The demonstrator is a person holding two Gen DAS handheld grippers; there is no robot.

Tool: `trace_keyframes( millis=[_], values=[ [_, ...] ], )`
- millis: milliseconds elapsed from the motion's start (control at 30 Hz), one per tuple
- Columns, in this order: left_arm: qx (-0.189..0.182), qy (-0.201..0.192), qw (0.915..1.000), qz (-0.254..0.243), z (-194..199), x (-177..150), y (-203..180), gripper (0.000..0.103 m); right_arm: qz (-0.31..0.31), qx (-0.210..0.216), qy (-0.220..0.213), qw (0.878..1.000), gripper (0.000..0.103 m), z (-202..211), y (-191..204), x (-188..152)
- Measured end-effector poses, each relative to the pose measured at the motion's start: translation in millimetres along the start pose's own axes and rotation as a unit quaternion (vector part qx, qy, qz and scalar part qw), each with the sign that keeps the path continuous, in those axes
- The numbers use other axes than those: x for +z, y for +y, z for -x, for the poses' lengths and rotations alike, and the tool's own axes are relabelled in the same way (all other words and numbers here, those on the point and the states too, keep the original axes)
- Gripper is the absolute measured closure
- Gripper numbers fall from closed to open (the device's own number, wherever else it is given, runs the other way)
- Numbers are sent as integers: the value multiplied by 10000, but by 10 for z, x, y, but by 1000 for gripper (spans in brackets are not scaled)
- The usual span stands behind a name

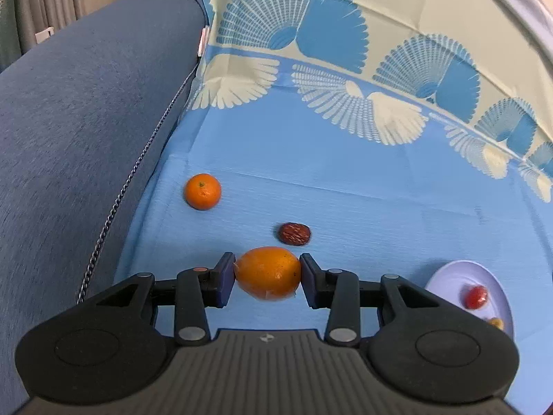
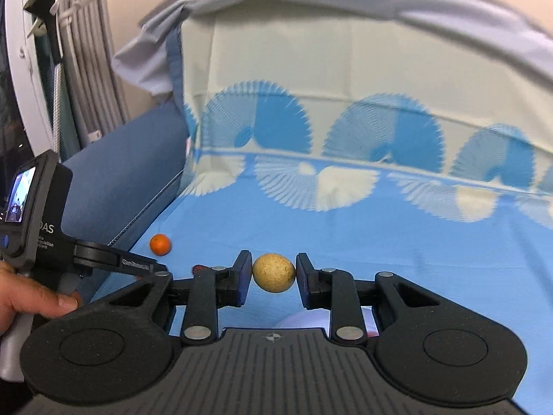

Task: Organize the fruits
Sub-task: 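Carry the orange toward the plate with the left tool while the right tool carries the yellow fruit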

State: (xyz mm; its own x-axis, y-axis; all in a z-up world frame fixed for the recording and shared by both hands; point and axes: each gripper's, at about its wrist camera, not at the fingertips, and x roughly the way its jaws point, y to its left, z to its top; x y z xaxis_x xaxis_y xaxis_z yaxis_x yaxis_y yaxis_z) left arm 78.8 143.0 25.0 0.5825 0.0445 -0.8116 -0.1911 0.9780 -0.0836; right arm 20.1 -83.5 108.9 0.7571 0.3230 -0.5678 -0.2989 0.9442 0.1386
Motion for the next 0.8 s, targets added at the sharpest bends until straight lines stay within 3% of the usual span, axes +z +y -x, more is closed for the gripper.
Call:
trace_keyframes(
  millis=[233, 500, 633, 800],
  values=[
    [-341, -206, 9990, -177, 292, -223, -220, 59, -415, -502, 22, 9979, 74, 336, -241, -435],
    [-735, -151, 9963, -413, 322, -365, -424, 59, -744, -954, -97, 9926, 74, 488, -664, -546],
    [-1006, -52, 9941, -399, 283, -389, -484, 59, -969, -1014, 8, 9901, 74, 501, -823, -616],
    [-1250, -4, 9887, -831, 225, -450, -716, 59, -794, -977, 99, 9920, 74, 406, -810, -635]
  ],
)
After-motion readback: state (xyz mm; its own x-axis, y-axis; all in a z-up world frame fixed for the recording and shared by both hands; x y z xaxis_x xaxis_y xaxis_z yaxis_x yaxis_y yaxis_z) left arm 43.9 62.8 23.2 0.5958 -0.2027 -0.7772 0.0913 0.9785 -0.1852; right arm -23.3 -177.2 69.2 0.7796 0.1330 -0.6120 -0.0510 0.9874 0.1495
